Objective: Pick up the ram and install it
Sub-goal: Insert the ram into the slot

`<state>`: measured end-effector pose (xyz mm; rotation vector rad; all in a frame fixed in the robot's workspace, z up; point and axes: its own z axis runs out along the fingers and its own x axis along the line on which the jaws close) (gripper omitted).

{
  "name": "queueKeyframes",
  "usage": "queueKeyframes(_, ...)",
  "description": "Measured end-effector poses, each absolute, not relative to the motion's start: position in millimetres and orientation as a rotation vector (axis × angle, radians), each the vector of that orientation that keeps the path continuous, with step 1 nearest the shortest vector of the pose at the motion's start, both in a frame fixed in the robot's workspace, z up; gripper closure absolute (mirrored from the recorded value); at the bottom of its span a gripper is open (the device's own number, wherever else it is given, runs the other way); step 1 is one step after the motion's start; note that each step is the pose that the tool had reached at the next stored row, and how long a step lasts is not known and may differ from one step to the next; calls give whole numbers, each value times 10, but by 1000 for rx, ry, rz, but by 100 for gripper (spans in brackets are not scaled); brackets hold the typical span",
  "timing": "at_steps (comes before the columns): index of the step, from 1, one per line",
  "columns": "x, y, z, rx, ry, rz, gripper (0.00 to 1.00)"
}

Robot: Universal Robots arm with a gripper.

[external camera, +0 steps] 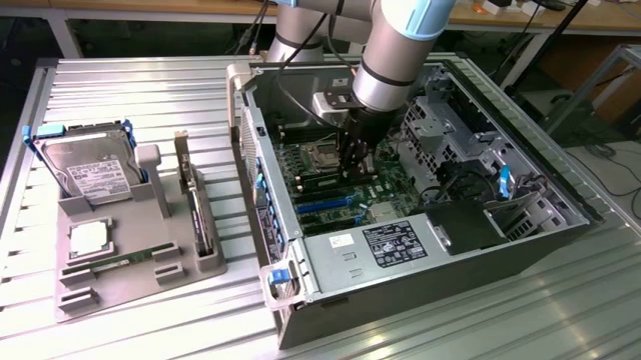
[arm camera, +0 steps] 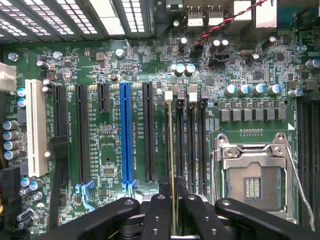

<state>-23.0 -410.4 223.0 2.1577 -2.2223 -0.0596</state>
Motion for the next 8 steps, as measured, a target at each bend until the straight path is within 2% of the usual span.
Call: queueKeyframes(8,-224,-4096,2239,2144,-2209,-48,85)
